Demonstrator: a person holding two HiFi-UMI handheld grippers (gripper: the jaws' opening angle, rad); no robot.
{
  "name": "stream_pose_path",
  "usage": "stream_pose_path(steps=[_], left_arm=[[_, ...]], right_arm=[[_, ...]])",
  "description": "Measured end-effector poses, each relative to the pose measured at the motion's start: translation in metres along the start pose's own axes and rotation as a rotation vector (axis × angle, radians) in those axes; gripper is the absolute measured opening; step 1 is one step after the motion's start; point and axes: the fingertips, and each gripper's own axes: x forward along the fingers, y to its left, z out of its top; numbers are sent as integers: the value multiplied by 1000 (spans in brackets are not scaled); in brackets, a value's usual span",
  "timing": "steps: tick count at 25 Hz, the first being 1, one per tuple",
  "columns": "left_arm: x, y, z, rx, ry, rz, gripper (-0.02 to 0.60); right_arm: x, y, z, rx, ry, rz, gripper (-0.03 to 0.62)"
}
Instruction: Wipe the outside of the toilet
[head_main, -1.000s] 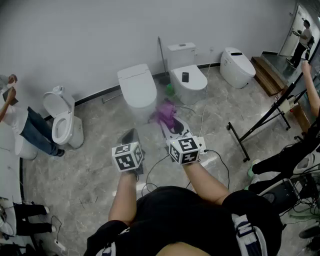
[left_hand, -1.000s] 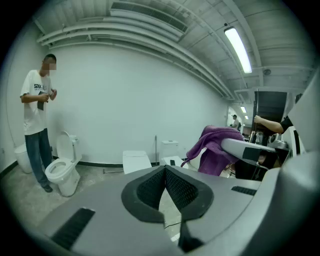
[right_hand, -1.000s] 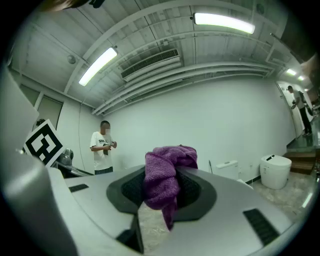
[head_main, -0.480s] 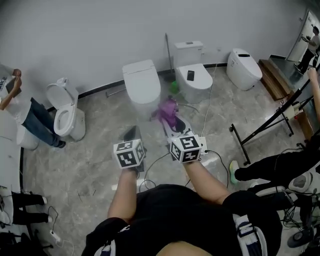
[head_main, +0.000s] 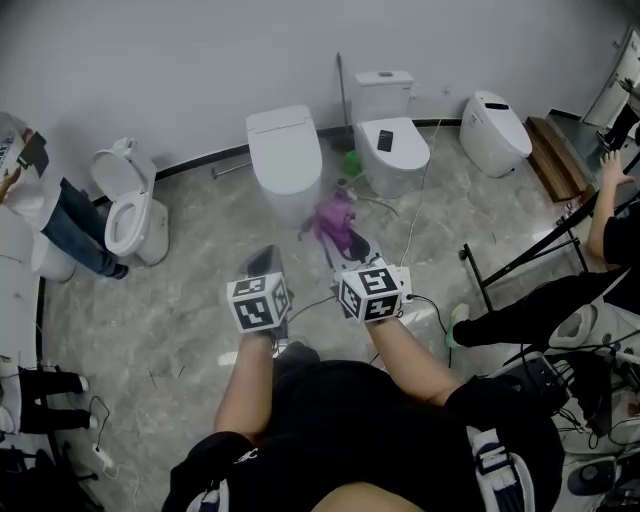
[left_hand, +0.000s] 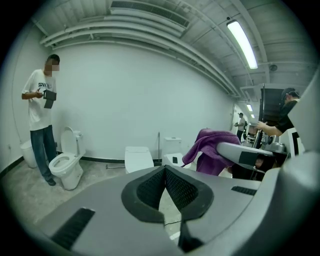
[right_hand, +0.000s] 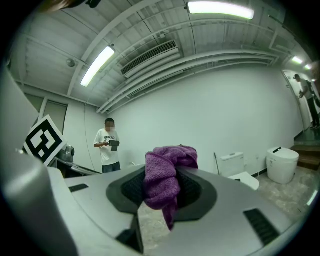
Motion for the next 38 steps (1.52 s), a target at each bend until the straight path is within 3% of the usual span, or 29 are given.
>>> stream_pose_path(steps=[6, 11, 16, 27, 32, 38], left_arm=[[29, 22, 3, -21, -4, 15, 8], [72, 49, 27, -20, -16, -6, 8], [118, 81, 64, -26, -39, -21, 8], [221, 181, 128, -25, -5, -33, 8], [255, 210, 145, -3, -6, -56, 8], [285, 237, 148, -36, 10, -79, 8]], right_arm=[[36, -1, -9, -9, 19, 32, 124], [88, -8, -10, -37, 30, 35, 124], [152, -22, 1, -70, 31, 20, 124], [300, -36, 19, -72, 37, -11, 124], [346, -45, 16, -70, 26, -43, 124], [378, -57, 2, -57, 46, -76, 124]])
